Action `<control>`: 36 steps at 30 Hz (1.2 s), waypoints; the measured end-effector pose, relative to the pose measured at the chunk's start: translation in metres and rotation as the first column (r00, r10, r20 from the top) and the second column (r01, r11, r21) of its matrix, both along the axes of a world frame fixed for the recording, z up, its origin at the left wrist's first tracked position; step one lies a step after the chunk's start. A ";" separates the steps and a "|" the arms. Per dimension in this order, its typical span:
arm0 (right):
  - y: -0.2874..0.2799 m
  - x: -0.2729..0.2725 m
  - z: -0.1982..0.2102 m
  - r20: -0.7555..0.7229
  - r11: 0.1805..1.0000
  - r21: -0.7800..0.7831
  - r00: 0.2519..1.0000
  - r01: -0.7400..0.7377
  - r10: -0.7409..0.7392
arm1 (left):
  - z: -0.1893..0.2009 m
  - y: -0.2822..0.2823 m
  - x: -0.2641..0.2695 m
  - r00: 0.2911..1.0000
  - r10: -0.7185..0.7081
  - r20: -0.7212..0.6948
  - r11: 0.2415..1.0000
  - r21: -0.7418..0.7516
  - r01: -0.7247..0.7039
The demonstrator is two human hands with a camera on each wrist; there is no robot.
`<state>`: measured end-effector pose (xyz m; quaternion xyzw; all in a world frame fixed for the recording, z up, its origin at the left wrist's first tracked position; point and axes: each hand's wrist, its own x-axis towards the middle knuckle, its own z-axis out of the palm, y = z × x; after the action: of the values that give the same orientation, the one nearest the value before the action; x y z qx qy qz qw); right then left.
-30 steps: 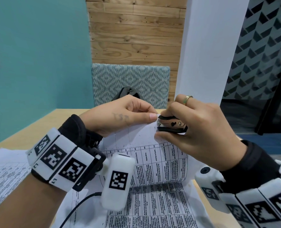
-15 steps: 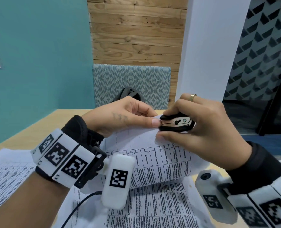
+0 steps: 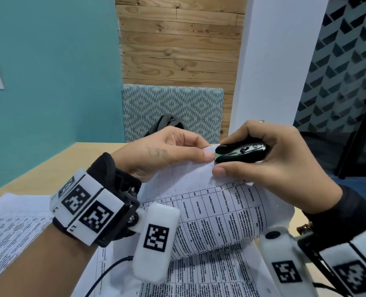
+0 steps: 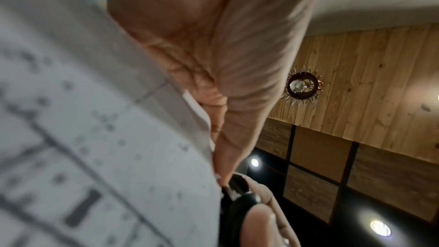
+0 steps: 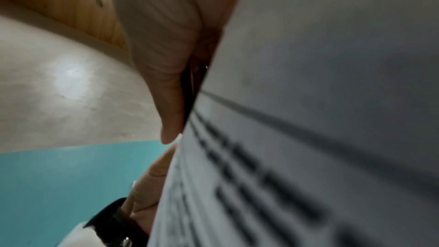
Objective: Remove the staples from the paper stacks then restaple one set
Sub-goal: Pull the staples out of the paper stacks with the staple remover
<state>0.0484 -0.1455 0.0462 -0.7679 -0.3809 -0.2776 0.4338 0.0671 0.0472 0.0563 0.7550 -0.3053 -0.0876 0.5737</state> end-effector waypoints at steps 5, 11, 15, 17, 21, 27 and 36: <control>0.000 0.003 -0.001 -0.111 0.997 0.060 0.992 -0.051 0.058 | 0.001 -0.005 -0.003 0.995 0.047 0.082 0.995 0.079 -0.054; -0.004 0.002 0.004 0.185 0.960 -0.125 0.956 0.251 -0.226 | -0.004 0.010 0.011 0.960 0.211 0.187 0.919 0.295 -0.259; -0.004 0.004 0.002 0.207 0.940 -0.210 0.952 0.267 -0.225 | -0.004 0.014 0.013 0.975 0.183 0.124 0.924 0.318 -0.214; -0.001 0.006 -0.003 0.230 0.926 -0.271 0.952 0.264 -0.204 | -0.005 0.011 0.013 0.989 0.127 0.076 0.943 0.300 -0.144; -0.001 0.009 -0.008 0.303 0.880 -0.367 0.933 0.300 -0.192 | -0.007 0.008 0.015 0.998 0.040 -0.040 0.977 0.211 -0.030; 0.002 0.010 -0.011 0.315 0.866 -0.432 0.942 0.253 -0.118 | -0.009 0.010 0.016 0.991 -0.027 -0.132 0.975 0.215 0.055; 0.005 0.006 -0.011 0.350 0.841 -0.479 0.933 0.251 -0.079 | -0.006 0.008 0.012 0.986 0.061 -0.157 0.985 0.168 -0.034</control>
<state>0.0547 -0.1404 0.0356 -0.8313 -0.4373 -0.3217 0.1192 0.0793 0.0547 0.0505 0.7973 -0.2313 -0.1599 0.5340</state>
